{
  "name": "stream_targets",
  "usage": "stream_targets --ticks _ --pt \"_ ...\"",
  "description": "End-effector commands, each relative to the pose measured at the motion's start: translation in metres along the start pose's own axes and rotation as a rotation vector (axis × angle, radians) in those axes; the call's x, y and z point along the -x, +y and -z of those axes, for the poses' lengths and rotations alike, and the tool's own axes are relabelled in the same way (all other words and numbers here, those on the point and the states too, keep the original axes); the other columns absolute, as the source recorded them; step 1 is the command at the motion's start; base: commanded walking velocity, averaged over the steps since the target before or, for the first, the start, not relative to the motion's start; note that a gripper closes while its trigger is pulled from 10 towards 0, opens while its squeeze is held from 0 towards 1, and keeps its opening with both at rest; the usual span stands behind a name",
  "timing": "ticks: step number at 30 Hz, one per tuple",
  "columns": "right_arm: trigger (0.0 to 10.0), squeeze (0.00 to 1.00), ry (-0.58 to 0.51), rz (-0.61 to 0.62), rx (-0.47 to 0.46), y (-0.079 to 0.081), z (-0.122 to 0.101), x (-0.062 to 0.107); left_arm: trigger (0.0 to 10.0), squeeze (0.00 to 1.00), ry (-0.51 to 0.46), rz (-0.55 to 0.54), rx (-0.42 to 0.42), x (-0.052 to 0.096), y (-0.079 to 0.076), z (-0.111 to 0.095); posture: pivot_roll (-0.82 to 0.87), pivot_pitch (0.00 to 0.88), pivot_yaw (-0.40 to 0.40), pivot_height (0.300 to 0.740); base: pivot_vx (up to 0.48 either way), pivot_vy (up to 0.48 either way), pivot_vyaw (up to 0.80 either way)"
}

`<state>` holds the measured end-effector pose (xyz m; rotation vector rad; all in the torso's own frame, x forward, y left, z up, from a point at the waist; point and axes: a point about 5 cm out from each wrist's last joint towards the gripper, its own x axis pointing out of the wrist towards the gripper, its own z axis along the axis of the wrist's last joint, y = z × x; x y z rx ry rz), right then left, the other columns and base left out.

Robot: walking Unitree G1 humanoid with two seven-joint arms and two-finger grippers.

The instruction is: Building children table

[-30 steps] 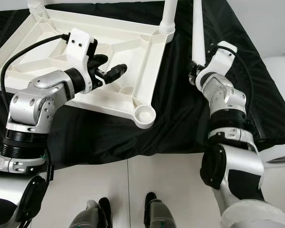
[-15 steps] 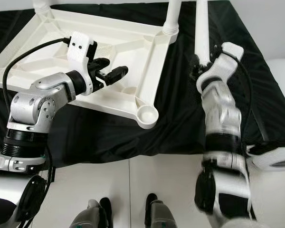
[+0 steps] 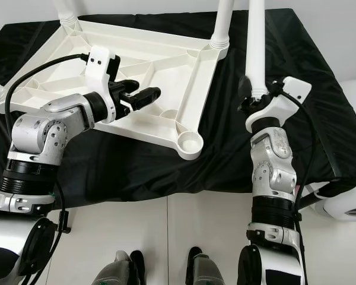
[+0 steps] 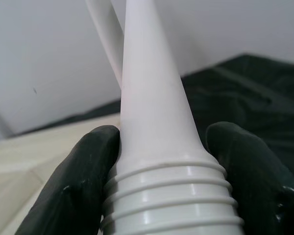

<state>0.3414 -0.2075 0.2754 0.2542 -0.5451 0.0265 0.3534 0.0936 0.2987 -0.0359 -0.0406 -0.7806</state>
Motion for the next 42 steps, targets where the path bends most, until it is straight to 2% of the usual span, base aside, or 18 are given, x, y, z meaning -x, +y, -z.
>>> stream_targets --ticks 1,2,8,9,12,17,21,31,40,42 --pt "10.0 0.00 -0.049 -0.027 0.009 0.005 -0.005 0.003 10.0 0.00 0.005 0.161 0.003 0.000 -0.009 -0.001 -0.08 0.190 0.096 0.740 0.000 0.000 0.00" --pt "10.0 0.00 -0.085 -0.035 0.033 0.008 -0.008 0.005 10.0 0.00 0.009 0.172 0.014 -0.001 -0.009 -0.001 -0.08 0.190 0.093 0.740 0.000 0.000 0.00" --pt "10.0 0.00 -0.123 -0.045 0.064 0.011 -0.011 0.009 10.0 0.00 0.014 0.198 0.039 0.000 -0.011 0.001 -0.08 0.187 0.092 0.740 0.000 0.000 0.00" --pt "10.0 0.00 -0.166 -0.095 0.100 0.020 -0.016 0.010 10.0 0.00 0.006 0.247 0.094 0.002 -0.015 -0.001 -0.08 0.181 0.088 0.740 0.000 0.000 0.00" --pt "10.0 0.00 -0.192 -0.121 0.113 0.026 -0.019 0.009 10.0 0.00 -0.002 0.269 0.121 0.003 -0.016 -0.002 -0.08 0.169 0.085 0.740 0.000 0.000 0.00" --pt "10.0 0.00 -0.205 -0.130 0.112 0.028 -0.022 0.007 10.0 0.00 -0.002 0.271 0.117 0.003 -0.015 -0.003 -0.08 0.157 0.083 0.740 0.000 0.000 0.00" --pt "10.0 0.00 -0.278 -0.159 0.133 0.034 -0.036 0.001 10.0 0.00 -0.004 0.273 0.119 0.003 -0.013 -0.003 -0.09 0.122 0.085 0.740 0.000 0.000 0.00" --pt "10.0 0.00 -0.371 -0.185 0.147 0.038 -0.057 -0.006 10.0 0.00 0.003 0.279 0.138 0.003 -0.012 -0.002 -0.10 0.088 0.096 0.740 0.000 0.000 0.00" --pt "10.0 0.00 -0.349 -0.289 0.155 0.047 -0.051 -0.009 10.0 0.00 -0.014 0.306 0.168 -0.001 -0.015 -0.006 -0.09 0.071 0.094 0.740 0.000 0.000 0.00" --pt "10.0 0.00 -0.292 -0.382 0.143 0.057 -0.040 -0.006 10.0 0.00 -0.026 0.347 0.217 -0.002 -0.021 -0.009 -0.08 0.064 0.094 0.740 0.000 0.000 0.00"
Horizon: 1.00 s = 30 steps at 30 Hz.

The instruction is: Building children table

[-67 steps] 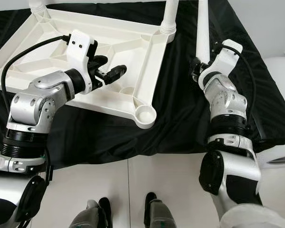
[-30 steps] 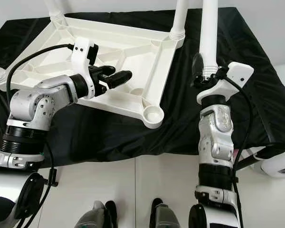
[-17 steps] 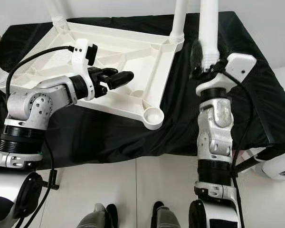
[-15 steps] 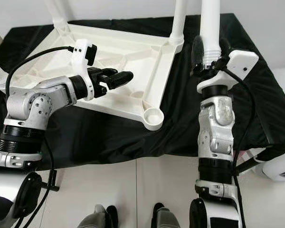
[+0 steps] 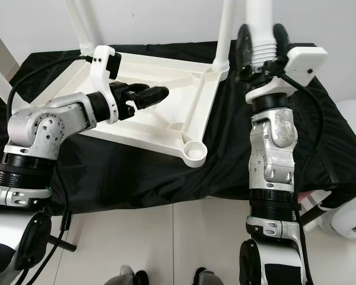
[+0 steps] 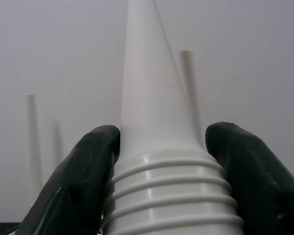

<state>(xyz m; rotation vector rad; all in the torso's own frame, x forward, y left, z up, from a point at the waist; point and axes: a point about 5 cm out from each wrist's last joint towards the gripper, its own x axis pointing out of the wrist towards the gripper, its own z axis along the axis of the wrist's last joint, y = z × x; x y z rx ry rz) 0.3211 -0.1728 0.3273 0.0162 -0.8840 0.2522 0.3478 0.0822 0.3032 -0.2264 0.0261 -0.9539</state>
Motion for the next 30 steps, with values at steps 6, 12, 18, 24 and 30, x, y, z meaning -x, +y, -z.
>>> stream_targets --ticks 6,12,18,24,30 --pt "10.0 0.00 0.086 -0.178 -0.111 0.024 0.017 0.008 10.0 0.00 -0.050 0.297 0.136 0.002 -0.021 -0.013 -0.08 0.060 0.092 0.740 0.000 0.000 0.00" --pt "10.0 0.00 0.117 -0.223 -0.128 0.027 0.022 0.014 10.0 0.00 -0.079 0.343 0.152 0.000 -0.025 -0.022 -0.08 0.056 0.088 0.740 0.000 0.000 0.00" --pt "10.0 0.00 0.140 -0.263 -0.142 0.030 0.024 0.021 10.0 0.00 -0.093 0.358 0.188 0.000 -0.025 -0.026 -0.08 0.057 0.090 0.740 0.000 0.000 0.00" --pt "10.0 0.00 0.172 -0.325 -0.168 0.037 0.026 0.027 10.0 0.00 -0.110 0.369 0.205 -0.001 -0.025 -0.031 -0.09 0.057 0.090 0.740 0.000 0.000 0.00" --pt "10.0 0.00 0.207 -0.411 -0.203 0.047 0.029 0.032 10.0 0.00 -0.138 0.358 0.191 -0.005 -0.023 -0.041 -0.09 0.060 0.086 0.740 0.000 0.000 0.00"
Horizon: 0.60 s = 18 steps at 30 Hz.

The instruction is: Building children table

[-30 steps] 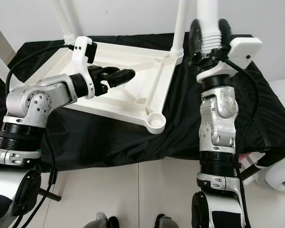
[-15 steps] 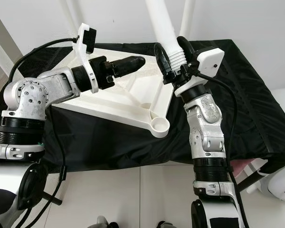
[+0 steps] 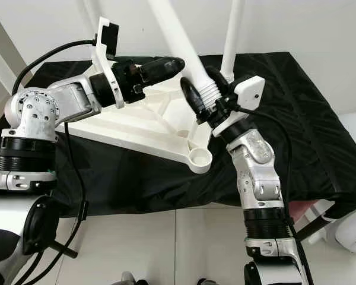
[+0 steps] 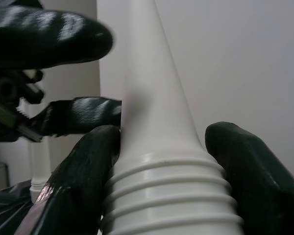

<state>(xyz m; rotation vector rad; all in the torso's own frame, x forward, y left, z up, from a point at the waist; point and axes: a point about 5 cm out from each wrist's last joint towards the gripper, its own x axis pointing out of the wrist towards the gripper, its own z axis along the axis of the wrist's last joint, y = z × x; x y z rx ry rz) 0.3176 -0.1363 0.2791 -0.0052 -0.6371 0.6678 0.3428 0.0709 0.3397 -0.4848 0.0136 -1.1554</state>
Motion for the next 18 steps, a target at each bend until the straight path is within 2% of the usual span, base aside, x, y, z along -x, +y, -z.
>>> stream_targets --ticks 1,10,17,18 --pt "10.0 0.00 -0.012 -0.044 -0.013 0.007 -0.002 -0.001 10.0 0.00 -0.020 0.145 -0.022 0.002 -0.007 -0.007 -0.09 0.060 0.086 0.740 0.000 0.000 0.00" --pt "10.0 0.00 0.032 -0.129 -0.046 0.019 0.002 0.002 10.0 0.00 -0.092 0.097 -0.034 -0.008 -0.002 -0.024 -0.10 0.065 0.081 0.740 0.000 0.000 0.00" --pt "10.0 0.00 0.041 -0.131 -0.047 0.021 0.004 0.003 10.0 0.00 -0.118 0.061 -0.031 -0.011 0.002 -0.025 -0.10 0.067 0.082 0.740 0.000 0.000 0.00" --pt "10.0 0.00 0.047 -0.121 -0.046 0.021 0.005 0.005 8.8 0.00 -0.140 0.047 -0.016 -0.010 0.003 -0.023 -0.10 0.066 0.082 0.740 0.000 0.000 0.00"
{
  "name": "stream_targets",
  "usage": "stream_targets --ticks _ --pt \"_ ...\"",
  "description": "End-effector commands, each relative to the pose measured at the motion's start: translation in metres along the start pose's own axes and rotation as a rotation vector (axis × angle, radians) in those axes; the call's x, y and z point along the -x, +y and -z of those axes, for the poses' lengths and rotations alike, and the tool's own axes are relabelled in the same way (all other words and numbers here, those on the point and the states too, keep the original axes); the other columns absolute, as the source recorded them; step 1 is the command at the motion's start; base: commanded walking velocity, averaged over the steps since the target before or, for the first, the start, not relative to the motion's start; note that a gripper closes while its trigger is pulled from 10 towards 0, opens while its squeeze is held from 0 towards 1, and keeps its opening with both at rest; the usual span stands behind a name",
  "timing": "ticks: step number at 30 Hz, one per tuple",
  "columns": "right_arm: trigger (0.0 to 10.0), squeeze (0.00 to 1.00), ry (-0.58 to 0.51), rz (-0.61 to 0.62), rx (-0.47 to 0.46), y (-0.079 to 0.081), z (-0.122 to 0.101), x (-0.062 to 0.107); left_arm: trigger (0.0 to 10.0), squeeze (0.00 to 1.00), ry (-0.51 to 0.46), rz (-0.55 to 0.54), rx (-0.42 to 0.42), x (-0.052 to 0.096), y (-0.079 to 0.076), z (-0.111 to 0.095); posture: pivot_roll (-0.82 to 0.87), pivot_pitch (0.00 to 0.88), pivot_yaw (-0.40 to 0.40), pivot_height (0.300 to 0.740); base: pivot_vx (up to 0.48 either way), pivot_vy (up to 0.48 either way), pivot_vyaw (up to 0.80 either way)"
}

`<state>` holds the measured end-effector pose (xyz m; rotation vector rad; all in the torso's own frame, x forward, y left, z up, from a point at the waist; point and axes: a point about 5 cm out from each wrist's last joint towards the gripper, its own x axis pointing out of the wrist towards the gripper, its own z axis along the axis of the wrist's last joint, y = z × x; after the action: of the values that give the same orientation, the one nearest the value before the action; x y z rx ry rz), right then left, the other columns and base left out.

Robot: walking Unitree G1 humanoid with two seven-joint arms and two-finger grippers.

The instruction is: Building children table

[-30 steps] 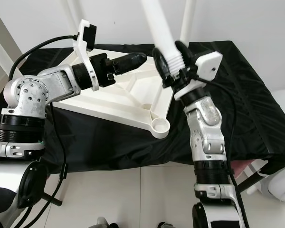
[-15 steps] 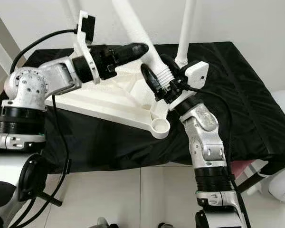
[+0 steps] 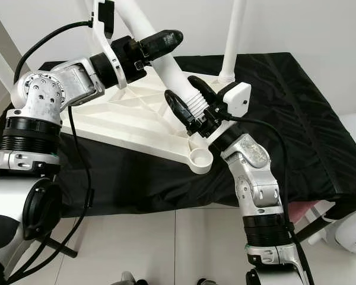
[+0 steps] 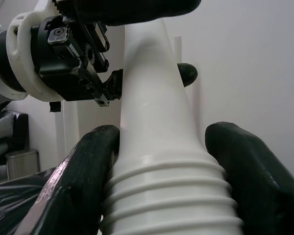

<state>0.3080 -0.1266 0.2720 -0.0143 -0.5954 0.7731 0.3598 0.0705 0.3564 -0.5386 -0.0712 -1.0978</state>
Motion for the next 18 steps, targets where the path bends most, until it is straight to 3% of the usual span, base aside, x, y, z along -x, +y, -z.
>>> stream_targets --ticks 1,2,3,4,18 --pt "10.0 0.00 0.013 -0.022 -0.010 0.0063 0.0027 -0.0001 8.8 0.00 -0.036 0.079 -0.007 0.0012 -0.0055 -0.0043 -0.10 0.066 0.082 0.740 0.000 0.000 0.00" --pt "10.0 0.00 0.013 -0.022 -0.010 0.0063 0.0027 -0.0001 8.8 0.00 -0.036 0.079 -0.007 0.0012 -0.0055 -0.0043 -0.10 0.066 0.082 0.740 0.000 0.000 0.00" --pt "10.0 0.00 0.016 -0.018 -0.010 0.0062 0.0030 0.0006 7.9 0.00 -0.043 0.072 -0.002 0.0016 -0.0047 -0.0037 -0.10 0.064 0.082 0.740 0.000 0.000 0.00" --pt "10.0 0.00 0.019 -0.016 -0.010 0.0060 0.0033 0.0013 0.0 0.00 -0.054 0.066 0.006 0.0020 -0.0039 -0.0032 -0.10 0.063 0.083 0.740 0.000 0.000 0.00" --pt "10.0 0.00 0.047 -0.008 -0.015 0.0068 0.0074 0.0046 0.0 0.00 -0.093 0.042 0.014 0.0010 -0.0019 -0.0031 -0.11 0.061 0.073 0.740 0.000 0.000 0.00"
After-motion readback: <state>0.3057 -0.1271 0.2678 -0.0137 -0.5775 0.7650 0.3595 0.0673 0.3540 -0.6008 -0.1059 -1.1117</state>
